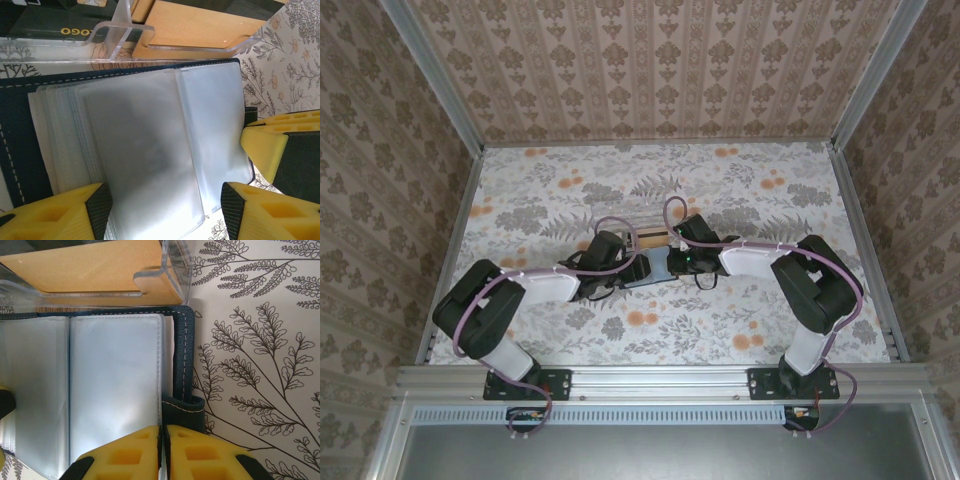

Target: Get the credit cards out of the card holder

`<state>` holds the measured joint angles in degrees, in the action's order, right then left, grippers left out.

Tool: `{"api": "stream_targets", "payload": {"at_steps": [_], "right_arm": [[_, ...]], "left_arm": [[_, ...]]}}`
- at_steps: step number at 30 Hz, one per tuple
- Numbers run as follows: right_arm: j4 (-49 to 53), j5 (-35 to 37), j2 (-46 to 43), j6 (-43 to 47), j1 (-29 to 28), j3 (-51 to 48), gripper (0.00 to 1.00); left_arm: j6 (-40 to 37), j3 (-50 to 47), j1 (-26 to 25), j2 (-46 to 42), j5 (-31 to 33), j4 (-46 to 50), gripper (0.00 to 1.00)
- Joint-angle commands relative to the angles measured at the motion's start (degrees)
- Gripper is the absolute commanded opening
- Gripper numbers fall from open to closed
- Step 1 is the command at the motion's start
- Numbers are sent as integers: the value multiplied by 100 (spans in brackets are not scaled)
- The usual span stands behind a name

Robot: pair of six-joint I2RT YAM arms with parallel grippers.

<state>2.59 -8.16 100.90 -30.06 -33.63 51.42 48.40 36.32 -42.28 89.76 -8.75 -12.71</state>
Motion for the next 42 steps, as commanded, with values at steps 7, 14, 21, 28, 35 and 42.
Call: {"api": "stream_targets", "payload": {"at_steps": [7,14,21,28,35,42], "right_arm": [[204,-169,320,-45,-100,30,14],[207,-173,341,-68,-110,21,14],[204,-164,321,-68,-110,17,14],[191,-171,342,-68,-116,10,14],[185,-160,350,-66,-118,17,14],[189,-160,378,-64,-118,15,14]], "left_arm": [[-127,-204,-28,-662,347,643,63],[-98,-156,-42,-385,191,485,61],[-60,-151,-38,-237,207,496,59],[-34,-134,-31,-230,272,591,57],[-68,-191,-37,-498,407,759,57],[-53,-221,-34,-567,449,756,57]]}}
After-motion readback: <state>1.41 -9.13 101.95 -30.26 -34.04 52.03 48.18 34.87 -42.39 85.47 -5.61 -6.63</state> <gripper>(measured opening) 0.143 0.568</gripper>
